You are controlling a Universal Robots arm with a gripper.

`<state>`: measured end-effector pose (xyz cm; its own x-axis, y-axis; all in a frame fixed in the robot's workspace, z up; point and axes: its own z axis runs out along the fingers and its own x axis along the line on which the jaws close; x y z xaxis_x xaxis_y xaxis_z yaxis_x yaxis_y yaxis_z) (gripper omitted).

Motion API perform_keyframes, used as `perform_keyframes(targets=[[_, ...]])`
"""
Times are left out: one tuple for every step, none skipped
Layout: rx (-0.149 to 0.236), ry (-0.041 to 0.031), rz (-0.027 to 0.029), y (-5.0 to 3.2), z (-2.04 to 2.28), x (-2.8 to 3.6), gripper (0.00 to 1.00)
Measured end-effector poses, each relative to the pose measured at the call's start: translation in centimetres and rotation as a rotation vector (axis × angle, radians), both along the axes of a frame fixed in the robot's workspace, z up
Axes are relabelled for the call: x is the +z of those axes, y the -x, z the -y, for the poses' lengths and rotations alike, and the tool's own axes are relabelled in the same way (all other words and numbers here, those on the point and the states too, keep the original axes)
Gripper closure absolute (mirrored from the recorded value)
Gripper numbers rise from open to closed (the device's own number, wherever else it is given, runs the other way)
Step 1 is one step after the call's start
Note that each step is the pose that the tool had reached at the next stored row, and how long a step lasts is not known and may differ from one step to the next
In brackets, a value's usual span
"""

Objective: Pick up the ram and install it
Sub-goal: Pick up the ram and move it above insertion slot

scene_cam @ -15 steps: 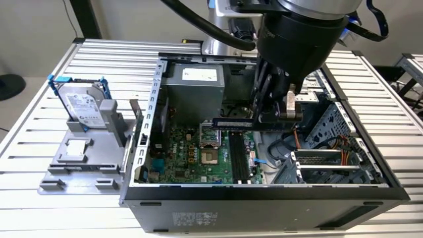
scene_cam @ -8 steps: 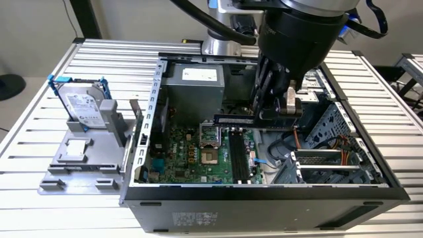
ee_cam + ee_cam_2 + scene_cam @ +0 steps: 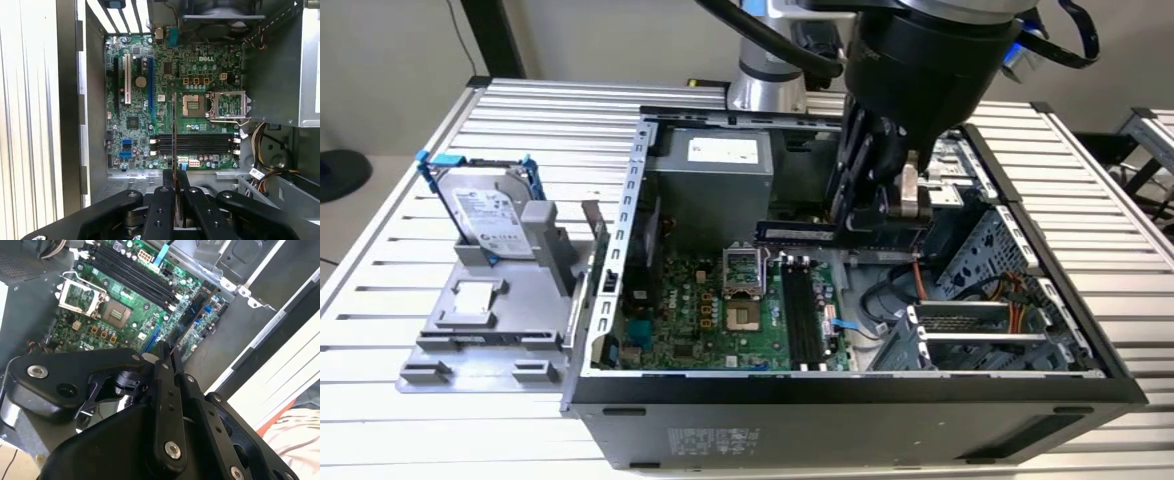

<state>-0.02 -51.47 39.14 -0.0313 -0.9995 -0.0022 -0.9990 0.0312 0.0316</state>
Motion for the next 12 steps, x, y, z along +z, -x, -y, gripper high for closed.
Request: perform_keyframes(targets=[[0.0, -0.0001, 0.0001, -0.09, -0.24, -0.01, 1.0], [0.0, -0.0001, 0.0001, -0.2, -0.5, -0.01, 1.0], [0.0, 0.0001, 0.0, -0.29, -0.74, 0.0, 1.0], [0.0, 0.0001, 0.0001, -0.39, -0.99, 0.0, 1.0], [0.0, 0.0001, 0.0001, -0.49, -1.26, 0.0, 1.0], [0.0, 0.0002, 0.0, -0.58, -1.52, 0.0, 1.0], [0.0, 0.0002, 0.0001, -0.67, -1.79, -0.01, 1.0], [0.0, 0.0004, 0.0, -0.77, -2.06, 0.0, 1.0], [0.0, 0.0005, 0.0, -0.87, -2.32, 0.0, 1.0], [0.0, 0.0006, 0.0, -0.97, -2.57, 0.0, 1.0], [0.0, 0.0006, 0.0, -1.07, -2.81, 0.0, 1.0], [0.0, 0.0008, 0.0, -1.16, -3.04, 0.0, 1.0]])
